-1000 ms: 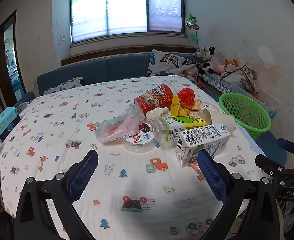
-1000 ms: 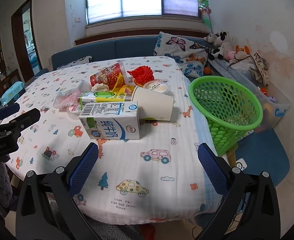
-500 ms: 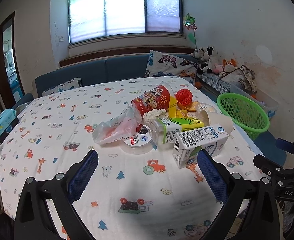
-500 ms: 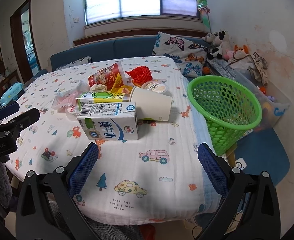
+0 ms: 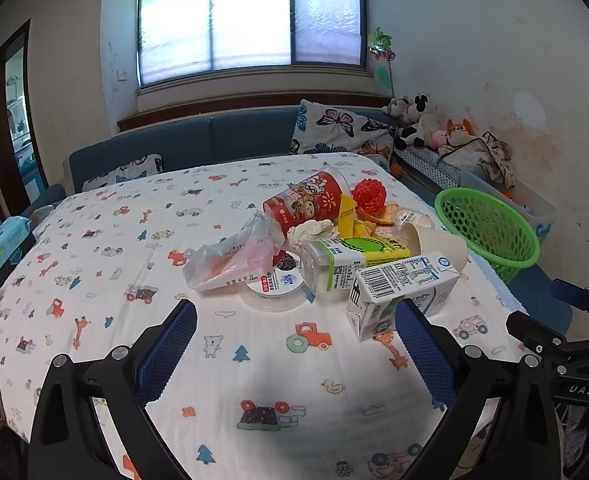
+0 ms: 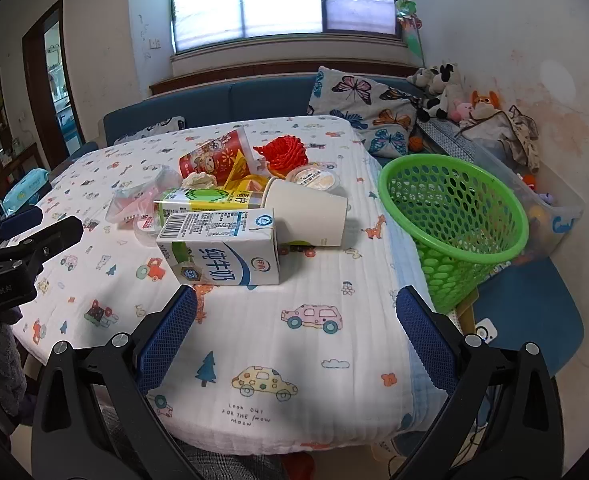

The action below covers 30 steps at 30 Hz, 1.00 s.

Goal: Collect trash

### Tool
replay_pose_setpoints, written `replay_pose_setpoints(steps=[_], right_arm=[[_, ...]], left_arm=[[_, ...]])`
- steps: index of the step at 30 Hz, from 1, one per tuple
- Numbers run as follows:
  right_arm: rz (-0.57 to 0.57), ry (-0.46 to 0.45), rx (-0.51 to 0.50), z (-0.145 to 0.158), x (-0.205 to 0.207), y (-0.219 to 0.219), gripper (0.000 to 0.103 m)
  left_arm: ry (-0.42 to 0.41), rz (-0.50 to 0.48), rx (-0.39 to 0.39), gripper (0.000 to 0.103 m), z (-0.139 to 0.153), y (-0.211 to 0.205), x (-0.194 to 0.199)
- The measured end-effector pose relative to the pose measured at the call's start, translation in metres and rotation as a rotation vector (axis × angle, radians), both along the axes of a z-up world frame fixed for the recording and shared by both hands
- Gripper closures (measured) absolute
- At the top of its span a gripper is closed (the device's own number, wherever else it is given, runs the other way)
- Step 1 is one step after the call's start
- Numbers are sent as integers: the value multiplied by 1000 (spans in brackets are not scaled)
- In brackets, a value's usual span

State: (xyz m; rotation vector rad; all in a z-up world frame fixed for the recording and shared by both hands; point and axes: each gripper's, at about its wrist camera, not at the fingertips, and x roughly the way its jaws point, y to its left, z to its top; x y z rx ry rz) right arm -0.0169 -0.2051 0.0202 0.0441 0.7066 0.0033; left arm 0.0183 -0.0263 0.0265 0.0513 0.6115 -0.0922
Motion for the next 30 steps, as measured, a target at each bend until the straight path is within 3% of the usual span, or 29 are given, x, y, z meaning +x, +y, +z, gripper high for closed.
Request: replay_pose_setpoints(steps=[17, 20, 22, 30], right_arm=[[55, 21, -14, -5, 13, 4, 5], [54, 20, -17, -4, 14, -1, 6], [53, 24, -10, -5, 15, -5, 6], [55, 52, -5, -11, 20, -18, 6]], left_arm=[[9, -53, -5, 8, -2, 8, 9], [10, -108, -15, 11, -2, 7, 13], [9, -161, -5, 21, -3, 1, 16], [70, -396, 7, 30, -12, -28, 44]])
